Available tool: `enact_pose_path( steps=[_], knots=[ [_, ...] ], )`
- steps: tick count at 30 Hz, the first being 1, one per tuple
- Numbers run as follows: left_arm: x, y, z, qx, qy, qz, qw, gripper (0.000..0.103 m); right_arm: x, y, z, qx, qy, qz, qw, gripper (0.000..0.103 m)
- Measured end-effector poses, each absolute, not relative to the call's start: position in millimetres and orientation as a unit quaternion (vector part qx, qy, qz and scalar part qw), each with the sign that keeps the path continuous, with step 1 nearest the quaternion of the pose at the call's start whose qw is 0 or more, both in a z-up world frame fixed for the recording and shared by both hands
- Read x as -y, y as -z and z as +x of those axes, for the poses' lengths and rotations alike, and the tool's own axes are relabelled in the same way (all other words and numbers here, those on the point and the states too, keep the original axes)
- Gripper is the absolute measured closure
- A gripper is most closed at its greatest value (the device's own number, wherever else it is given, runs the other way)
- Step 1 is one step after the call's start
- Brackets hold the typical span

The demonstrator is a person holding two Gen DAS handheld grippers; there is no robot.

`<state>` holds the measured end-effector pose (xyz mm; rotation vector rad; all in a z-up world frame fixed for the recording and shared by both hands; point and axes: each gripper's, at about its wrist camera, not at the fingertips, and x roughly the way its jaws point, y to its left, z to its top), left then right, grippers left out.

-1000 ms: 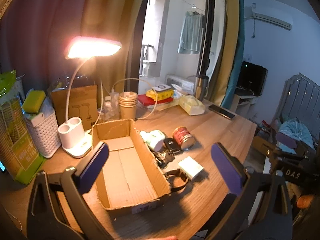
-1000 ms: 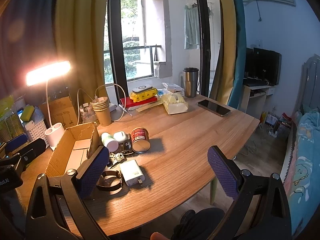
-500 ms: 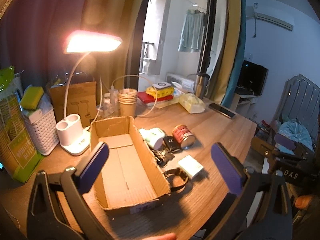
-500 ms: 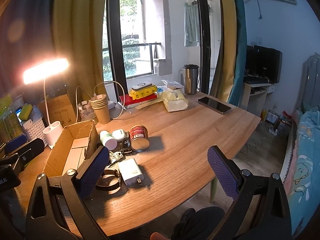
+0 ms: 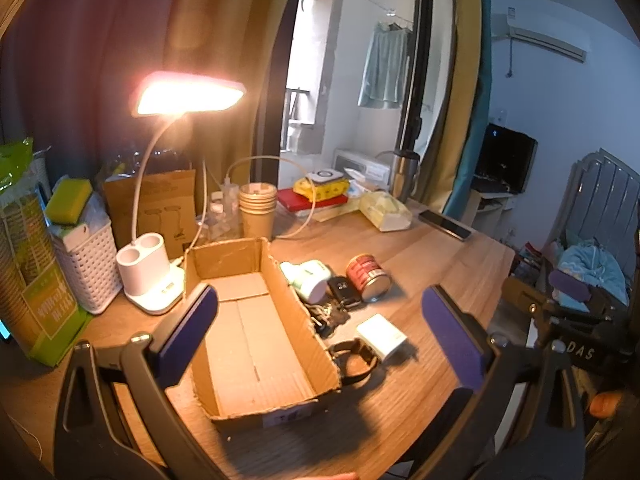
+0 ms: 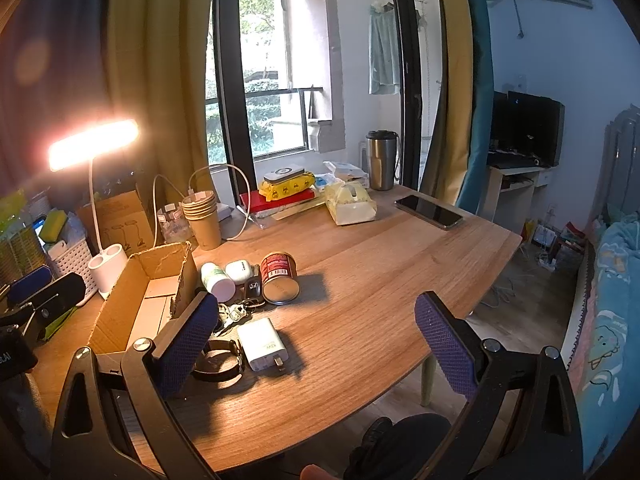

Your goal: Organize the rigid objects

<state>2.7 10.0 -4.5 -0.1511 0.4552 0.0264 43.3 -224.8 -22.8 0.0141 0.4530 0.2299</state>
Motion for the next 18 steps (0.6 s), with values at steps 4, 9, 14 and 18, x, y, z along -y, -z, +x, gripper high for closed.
enact_pose_path(
  steps=[4, 9, 14, 18],
  knots=[
    [-9.2, 3.5, 1.4, -0.223, -0.014, -0.074, 0.972, 0.000, 223.8, 21.8, 40.9, -0.222, -0.113, 0.007, 0.968, 0.003],
    [-9.7, 1.5, -0.5, -0.220, -0.014, -0.075, 0.973, 0.000, 223.7, 20.7, 39.8, -0.220, -0.114, 0.006, 0.969, 0.003],
    [-9.4, -1.4, -3.6, -0.214, -0.015, -0.072, 0.974, 0.000, 223.8, 20.5, 39.8, -0.220, -0.114, 0.007, 0.969, 0.003],
    [-8.6, -3.1, -5.0, -0.211, -0.014, -0.070, 0.975, 0.000, 223.7, 20.4, 39.1, -0.219, -0.114, 0.006, 0.969, 0.003]
  ],
)
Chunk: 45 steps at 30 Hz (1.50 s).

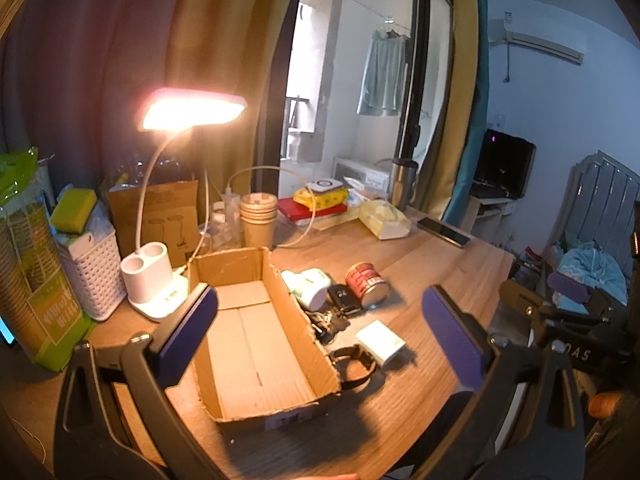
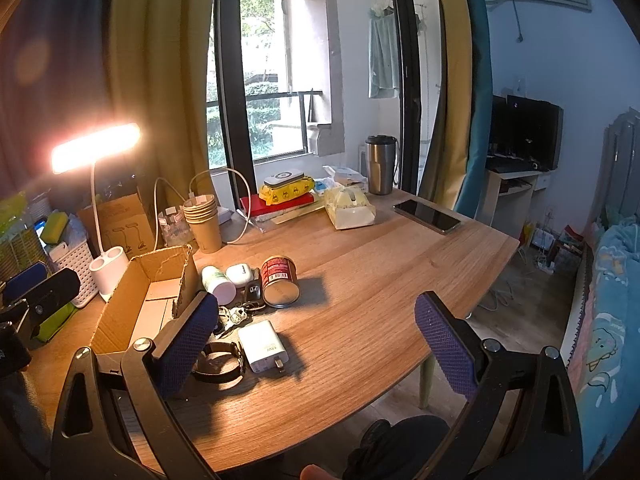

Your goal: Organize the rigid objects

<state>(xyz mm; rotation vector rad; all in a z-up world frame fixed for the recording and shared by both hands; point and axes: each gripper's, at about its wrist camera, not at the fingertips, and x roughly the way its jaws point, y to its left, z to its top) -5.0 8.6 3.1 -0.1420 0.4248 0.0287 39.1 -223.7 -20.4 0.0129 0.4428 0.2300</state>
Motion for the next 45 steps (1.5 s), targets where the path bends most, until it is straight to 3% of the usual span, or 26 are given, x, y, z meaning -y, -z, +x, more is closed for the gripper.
enact_pose_path(
  steps=[24, 40, 42, 43, 45],
  knots=[
    [-21.3, 0.4, -0.5, -0.226, -0.029, -0.079, 0.971, 0.000, 218.8, 17.0, 42.4, -0.215, -0.114, -0.002, 0.970, 0.003],
    [-125.9, 95.3, 61.5, -0.357, -0.158, -0.137, 0.910, 0.001, 177.0, 74.7, 112.1, -0.289, -0.151, -0.042, 0.945, 0.003],
    [-131.3, 105.7, 69.9, -0.373, -0.156, -0.140, 0.904, 0.005, 171.5, 82.4, 121.9, -0.299, -0.155, -0.046, 0.941, 0.003],
    [-133.1, 112.8, 75.9, -0.385, -0.156, -0.140, 0.899, 0.014, 168.7, 87.8, 128.7, -0.305, -0.156, -0.048, 0.938, 0.003],
    [-134.4, 123.0, 84.1, -0.404, -0.147, -0.144, 0.891, 0.022, 165.0, 95.1, 138.3, -0.313, -0.156, -0.050, 0.935, 0.003]
  ],
)
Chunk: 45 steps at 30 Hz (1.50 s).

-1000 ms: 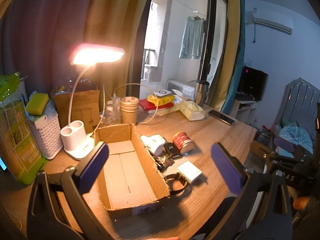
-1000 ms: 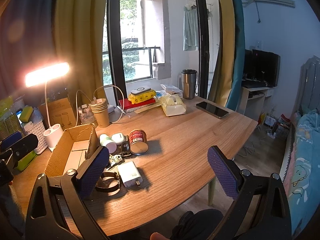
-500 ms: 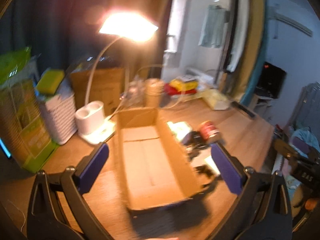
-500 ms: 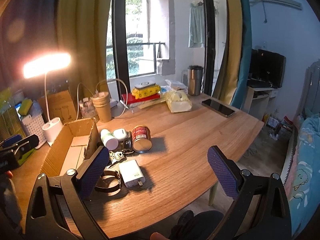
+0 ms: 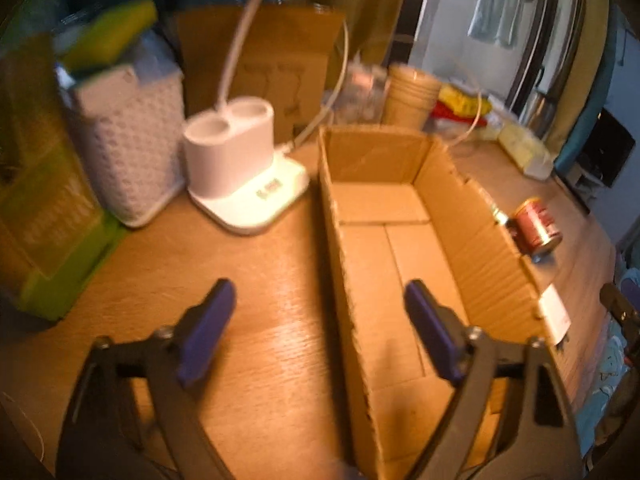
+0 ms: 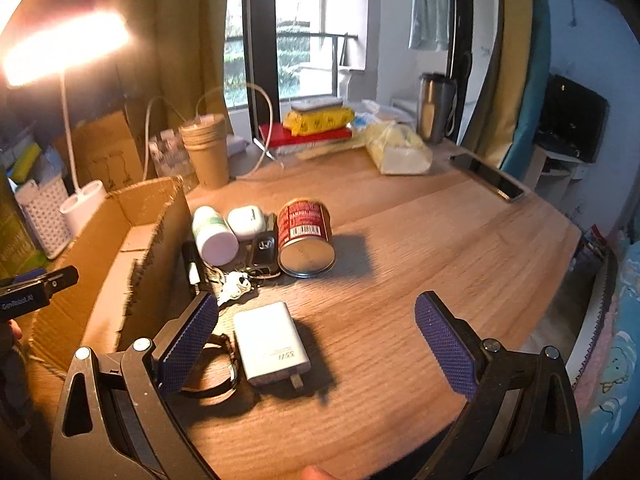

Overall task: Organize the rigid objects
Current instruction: 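Move the right gripper to the red can and close on it while the left gripper holds the box wall, then carry the red can into the cardboard box and open the right gripper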

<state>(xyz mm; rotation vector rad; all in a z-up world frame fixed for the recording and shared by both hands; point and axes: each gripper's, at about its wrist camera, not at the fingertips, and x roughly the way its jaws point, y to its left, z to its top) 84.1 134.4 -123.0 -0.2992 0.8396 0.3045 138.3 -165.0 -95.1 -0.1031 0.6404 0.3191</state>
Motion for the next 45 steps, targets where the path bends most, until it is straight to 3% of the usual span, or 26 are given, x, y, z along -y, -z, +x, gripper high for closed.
enact_pose_path(
  steps=[2, 8, 14, 25, 38, 41, 42, 45],
  knots=[
    [-136.3, 134.6, 92.5, -0.422, -0.135, -0.152, 0.884, 0.036, 162.8, 103.1, 150.2, -0.324, -0.155, -0.052, 0.932, 0.003],
    [-129.1, 152.4, 112.1, -0.459, -0.088, -0.159, 0.870, 0.065, 163.7, 116.1, 175.5, -0.340, -0.147, -0.049, 0.928, 0.003],
    [-118.9, 155.3, 129.1, -0.458, -0.058, -0.133, 0.877, 0.076, 171.8, 128.2, 190.9, -0.353, -0.133, -0.042, 0.925, 0.003],
    [-115.9, 157.2, 154.3, -0.449, 0.008, -0.113, 0.887, 0.081, 166.8, 126.5, 230.5, -0.345, -0.144, -0.043, 0.926, 0.003],
    [-124.4, 158.9, 154.7, -0.431, 0.036, -0.165, 0.887, 0.081, 150.9, 138.1, 284.1, -0.376, -0.151, -0.068, 0.912, 0.008],
    [-128.0, 156.3, 147.7, -0.430, 0.042, -0.173, 0.885, 0.081, 147.7, 146.6, 291.5, -0.392, -0.161, -0.071, 0.903, 0.031],
    [-127.3, 155.6, 145.8, -0.430, 0.043, -0.167, 0.886, 0.081, 146.8, 147.9, 291.2, -0.391, -0.162, -0.073, 0.903, 0.046],
    [-123.5, 153.8, 139.7, -0.433, 0.041, -0.156, 0.887, 0.081, 147.7, 148.8, 290.8, -0.388, -0.166, -0.070, 0.904, 0.046]
  ],
)
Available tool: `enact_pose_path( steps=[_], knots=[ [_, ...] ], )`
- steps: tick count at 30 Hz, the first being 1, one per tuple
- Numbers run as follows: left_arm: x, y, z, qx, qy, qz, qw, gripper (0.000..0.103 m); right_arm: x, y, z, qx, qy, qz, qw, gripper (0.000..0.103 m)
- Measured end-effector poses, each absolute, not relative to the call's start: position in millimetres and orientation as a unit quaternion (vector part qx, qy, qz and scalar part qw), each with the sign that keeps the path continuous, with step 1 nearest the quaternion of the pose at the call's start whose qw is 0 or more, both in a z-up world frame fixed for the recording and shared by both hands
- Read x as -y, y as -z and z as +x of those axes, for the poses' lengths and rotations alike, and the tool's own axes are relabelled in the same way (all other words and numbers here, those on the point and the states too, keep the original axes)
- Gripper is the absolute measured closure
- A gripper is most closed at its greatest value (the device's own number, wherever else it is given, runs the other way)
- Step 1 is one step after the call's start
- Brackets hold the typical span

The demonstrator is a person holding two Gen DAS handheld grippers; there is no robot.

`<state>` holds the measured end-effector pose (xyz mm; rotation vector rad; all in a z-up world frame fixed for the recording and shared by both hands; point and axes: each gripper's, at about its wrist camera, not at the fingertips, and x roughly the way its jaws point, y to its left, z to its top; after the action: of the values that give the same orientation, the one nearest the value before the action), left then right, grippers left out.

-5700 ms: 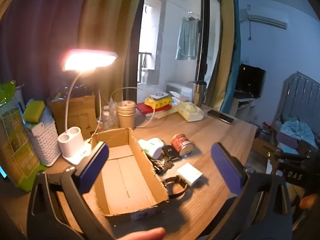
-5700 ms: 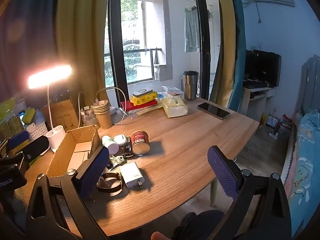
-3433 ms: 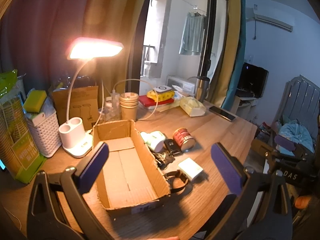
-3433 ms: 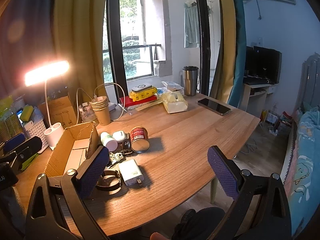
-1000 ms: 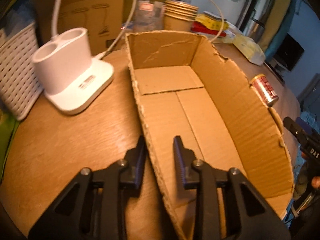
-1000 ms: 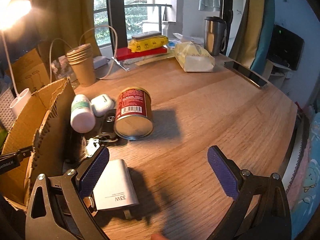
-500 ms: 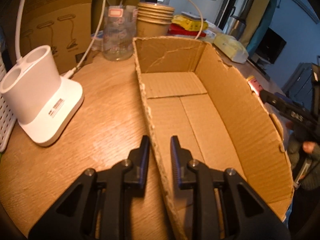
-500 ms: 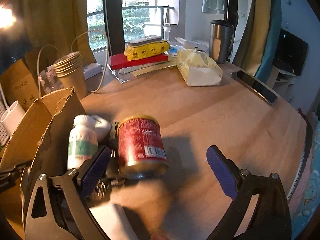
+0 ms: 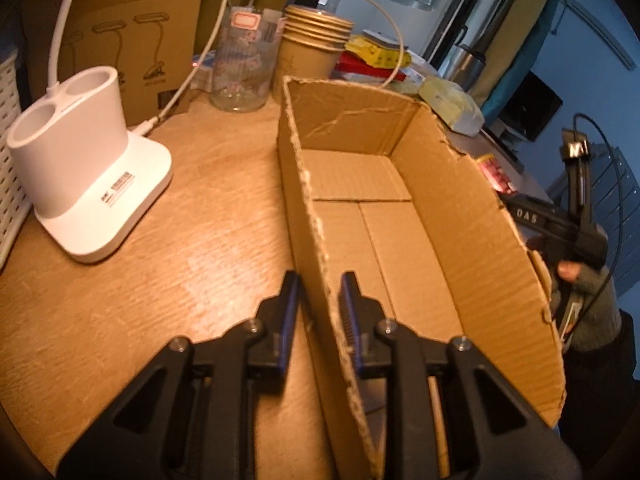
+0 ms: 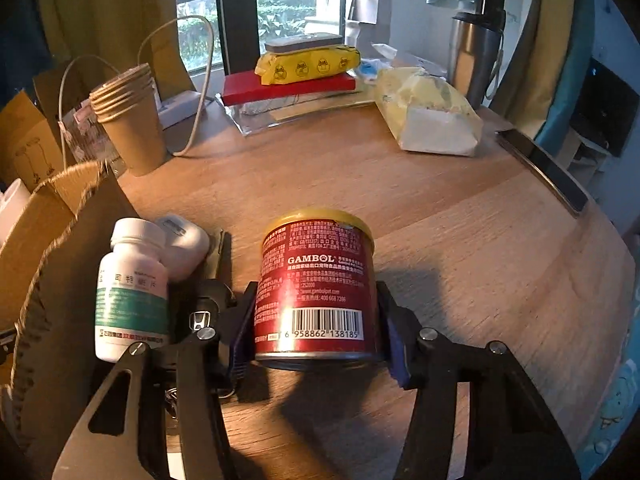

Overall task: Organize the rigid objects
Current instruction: 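Carry the red can into the cardboard box and open the right gripper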

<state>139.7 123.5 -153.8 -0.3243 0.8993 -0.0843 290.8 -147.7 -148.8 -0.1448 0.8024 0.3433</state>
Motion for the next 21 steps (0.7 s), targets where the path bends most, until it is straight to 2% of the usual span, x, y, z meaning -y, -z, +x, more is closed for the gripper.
enact_pose_path(
  steps=[3, 12, 21],
  knots=[
    [-118.5, 157.4, 140.5, -0.436, 0.036, -0.146, 0.887, 0.081, 152.3, 138.7, 283.9, -0.382, -0.159, -0.050, 0.909, 0.046],
    [-120.7, 157.4, 137.9, -0.419, 0.035, -0.149, 0.895, 0.081, 122.6, 58.7, 189.8, -0.310, -0.209, -0.047, 0.926, 0.046],
    [-123.0, 157.4, 137.9, -0.415, 0.036, -0.146, 0.897, 0.081, 62.4, 55.0, 129.4, -0.311, -0.261, -0.087, 0.910, 0.046]
  ],
)
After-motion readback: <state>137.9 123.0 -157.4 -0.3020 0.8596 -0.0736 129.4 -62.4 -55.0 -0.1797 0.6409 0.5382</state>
